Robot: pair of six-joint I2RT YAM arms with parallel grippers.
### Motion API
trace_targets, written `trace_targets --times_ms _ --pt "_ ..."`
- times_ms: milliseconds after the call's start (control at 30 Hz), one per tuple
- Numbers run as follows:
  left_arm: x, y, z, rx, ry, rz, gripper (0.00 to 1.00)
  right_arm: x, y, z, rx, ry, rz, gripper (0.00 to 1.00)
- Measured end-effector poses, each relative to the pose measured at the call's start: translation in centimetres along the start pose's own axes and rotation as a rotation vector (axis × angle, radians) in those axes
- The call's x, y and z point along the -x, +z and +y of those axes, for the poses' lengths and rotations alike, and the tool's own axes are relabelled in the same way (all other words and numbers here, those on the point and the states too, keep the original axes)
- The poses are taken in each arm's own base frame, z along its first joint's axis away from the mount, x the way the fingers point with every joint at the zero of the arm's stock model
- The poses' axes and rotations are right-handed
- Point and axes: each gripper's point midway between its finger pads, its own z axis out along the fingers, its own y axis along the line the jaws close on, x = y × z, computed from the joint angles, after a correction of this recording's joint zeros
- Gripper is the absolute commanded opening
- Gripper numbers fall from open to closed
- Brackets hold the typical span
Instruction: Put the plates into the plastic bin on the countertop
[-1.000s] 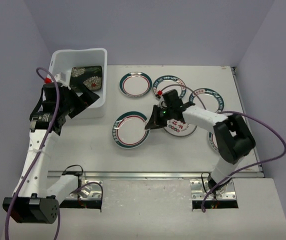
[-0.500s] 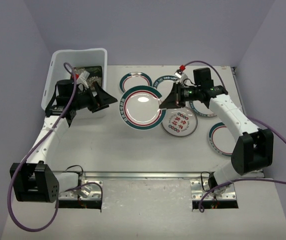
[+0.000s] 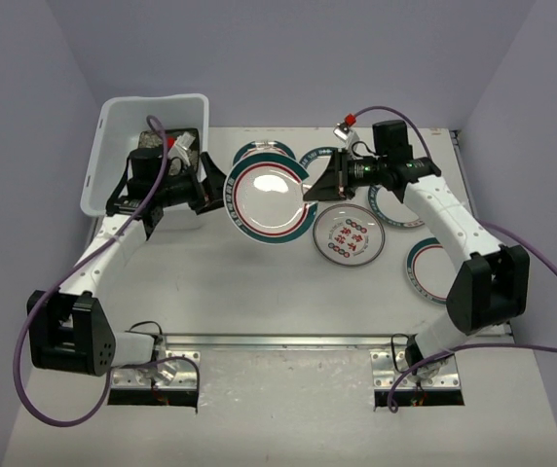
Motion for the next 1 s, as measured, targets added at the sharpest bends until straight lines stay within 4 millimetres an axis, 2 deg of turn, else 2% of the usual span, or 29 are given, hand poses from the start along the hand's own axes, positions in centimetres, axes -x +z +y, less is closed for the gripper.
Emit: trace_targets --times_ms 133,300,367,467,567,700,767,900,933,967,1000 --pt "1.8 -0.1 1.2 0.11 -0.01 -0.074 1.0 0.2 -0.4 -1.2 -0.078 -0.031 -0.017 0.0" --pt "3.4 -0.3 2.4 0.206 -0.035 -0.163 1.0 -0.5 -1.3 -5.7 -0.274 0.046 -0.052 0.0" --pt "3.6 -0.3 2.3 0.207 -0.045 -0.174 1.0 -0.7 -1.7 -7.6 -0.364 0.074 -0.071 0.0" --pt "3.8 -0.2 1.9 0.193 -0.054 -0.188 0.99 -0.7 -2.2 -9.2 -0.441 0.105 -0.094 0.0" --pt "3.3 0.5 1.2 0.138 -0.068 -0.163 0.95 0.0 -1.7 -8.4 -0.38 0.12 -0.109 0.0" --pt "1.7 2.2 1.6 0.116 -0.093 -0.096 0.84 1.0 -0.5 -5.7 -0.217 0.124 -0.123 0.0" --pt "0.9 2.7 1.9 0.115 -0.108 -0.066 0.63 1.4 -0.2 -4.6 -0.152 0.119 -0.123 0.0" --pt "0.5 3.2 1.4 0.075 -0.107 -0.038 0.03 1.9 0.5 -3.0 -0.054 0.114 -0.11 0.0" --pt "0.6 3.2 1.1 0.059 -0.103 -0.039 0.0 1.9 0.7 -3.0 -0.045 0.117 -0.108 0.0" --pt "0.7 3.2 0.7 0.044 -0.099 -0.039 0.0 2.0 1.0 -3.0 -0.035 0.122 -0.106 0.17" --pt "0.9 3.3 0.4 0.033 -0.092 -0.042 0.0 2.1 1.1 -3.1 -0.031 0.129 -0.104 0.46"
